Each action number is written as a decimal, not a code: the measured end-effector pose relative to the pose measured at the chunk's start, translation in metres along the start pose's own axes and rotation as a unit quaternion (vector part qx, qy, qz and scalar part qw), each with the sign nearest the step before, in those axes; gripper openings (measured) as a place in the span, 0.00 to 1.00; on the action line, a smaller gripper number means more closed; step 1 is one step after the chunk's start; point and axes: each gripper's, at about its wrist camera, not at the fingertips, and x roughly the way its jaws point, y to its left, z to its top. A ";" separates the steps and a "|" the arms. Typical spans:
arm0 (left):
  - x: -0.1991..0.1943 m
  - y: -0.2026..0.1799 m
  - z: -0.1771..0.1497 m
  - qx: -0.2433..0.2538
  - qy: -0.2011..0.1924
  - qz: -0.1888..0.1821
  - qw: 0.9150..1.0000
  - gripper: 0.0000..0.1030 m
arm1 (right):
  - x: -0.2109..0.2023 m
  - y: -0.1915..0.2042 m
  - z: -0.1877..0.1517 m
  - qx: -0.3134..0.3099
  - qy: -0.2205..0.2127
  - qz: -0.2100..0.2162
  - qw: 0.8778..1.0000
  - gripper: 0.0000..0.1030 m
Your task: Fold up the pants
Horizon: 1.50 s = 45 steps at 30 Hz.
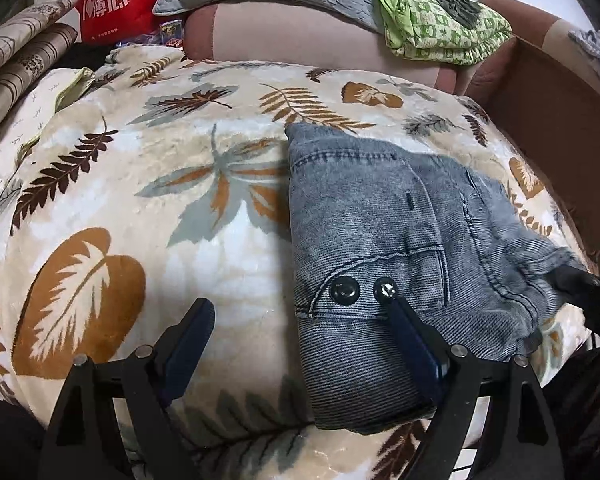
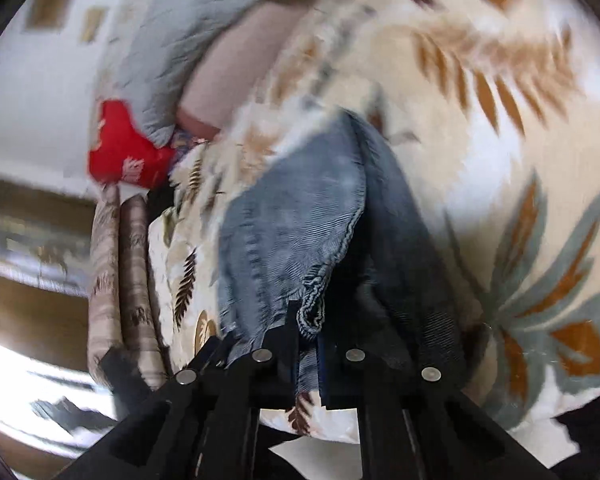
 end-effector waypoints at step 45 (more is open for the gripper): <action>0.010 -0.035 -0.007 0.098 -0.007 0.038 0.994 0.91 | 0.087 0.014 0.100 -0.090 0.037 -0.122 0.988 0.59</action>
